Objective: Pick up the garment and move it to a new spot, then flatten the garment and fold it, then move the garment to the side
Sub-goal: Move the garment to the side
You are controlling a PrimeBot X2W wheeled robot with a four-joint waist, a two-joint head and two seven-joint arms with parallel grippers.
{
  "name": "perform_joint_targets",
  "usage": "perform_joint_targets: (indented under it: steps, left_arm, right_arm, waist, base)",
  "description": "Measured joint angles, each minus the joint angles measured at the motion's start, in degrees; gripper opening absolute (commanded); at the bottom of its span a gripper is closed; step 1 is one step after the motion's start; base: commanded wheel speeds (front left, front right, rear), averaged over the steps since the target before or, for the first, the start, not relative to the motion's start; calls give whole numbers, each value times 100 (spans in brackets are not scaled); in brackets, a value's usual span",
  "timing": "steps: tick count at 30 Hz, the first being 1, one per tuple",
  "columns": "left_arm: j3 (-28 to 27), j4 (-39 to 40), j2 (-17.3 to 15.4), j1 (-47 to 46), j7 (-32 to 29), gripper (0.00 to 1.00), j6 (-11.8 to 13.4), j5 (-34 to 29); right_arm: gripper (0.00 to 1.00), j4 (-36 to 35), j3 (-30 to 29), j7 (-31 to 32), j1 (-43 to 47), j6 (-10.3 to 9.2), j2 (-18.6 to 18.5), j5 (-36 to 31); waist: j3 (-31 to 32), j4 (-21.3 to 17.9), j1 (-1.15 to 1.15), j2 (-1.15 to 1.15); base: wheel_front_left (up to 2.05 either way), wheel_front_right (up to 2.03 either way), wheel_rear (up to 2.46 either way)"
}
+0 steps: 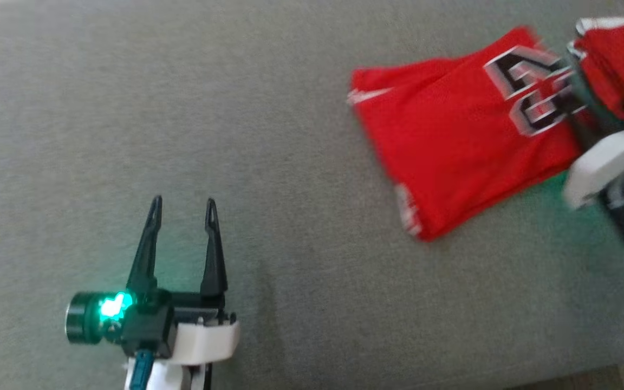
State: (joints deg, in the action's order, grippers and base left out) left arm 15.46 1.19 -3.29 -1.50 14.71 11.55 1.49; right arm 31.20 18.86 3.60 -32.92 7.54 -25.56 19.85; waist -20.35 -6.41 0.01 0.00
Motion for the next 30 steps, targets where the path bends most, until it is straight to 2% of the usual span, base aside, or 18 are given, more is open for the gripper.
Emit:
perform_joint_targets:
  steps: [6,14,15,16,20,25,29,30]
  left_arm:
    - [18,-15,1,-454,0,100,-55,-14]
    - [123,-103,3,-848,0,100,-107,-62]
    - [130,-110,4,-908,0,100,-133,-60]
    - [130,-111,5,-958,0,100,-147,-59]
    - [96,-92,10,-1063,0,100,-88,-15]
    - [88,-110,14,-1011,0,100,-42,210]
    - [124,-102,24,-910,0,100,-100,524]
    - [124,-102,24,-910,0,100,-100,524]
  right_arm:
    - [0,-970,-937,579,-44,0,-825,-156]
    - [0,-1842,-2463,1391,145,-1,-1424,-330]
    - [31,-1922,-2652,1484,236,-1,-1454,-348]
    - [100,-1996,-2785,1575,330,-1,-1463,-414]
    - [100,-2431,-2924,1672,748,0,-1319,-662]
    - [100,-2773,-2618,1209,1022,-1,-632,-868]
    - [100,-2693,-2053,627,1267,0,-27,-935]
    - [100,-2693,-2053,627,1267,0,-27,-935]
  waist:
    - [-482,-277,0,0]
    - [-1016,-383,0,0]
    - [-1071,-366,0,0]
    - [-1109,-342,0,0]
    - [-1116,-196,-1,0]
    - [-857,-75,-1,0]
    - [-552,47,-2,0]
    - [-552,47,-2,0]
  base:
    - [0,0,0]
    - [0,0,0]
    - [0,0,0]
    - [0,0,0]
    - [0,0,0]
    - [0,0,0]
    - [0,0,0]
    - [0,0,0]
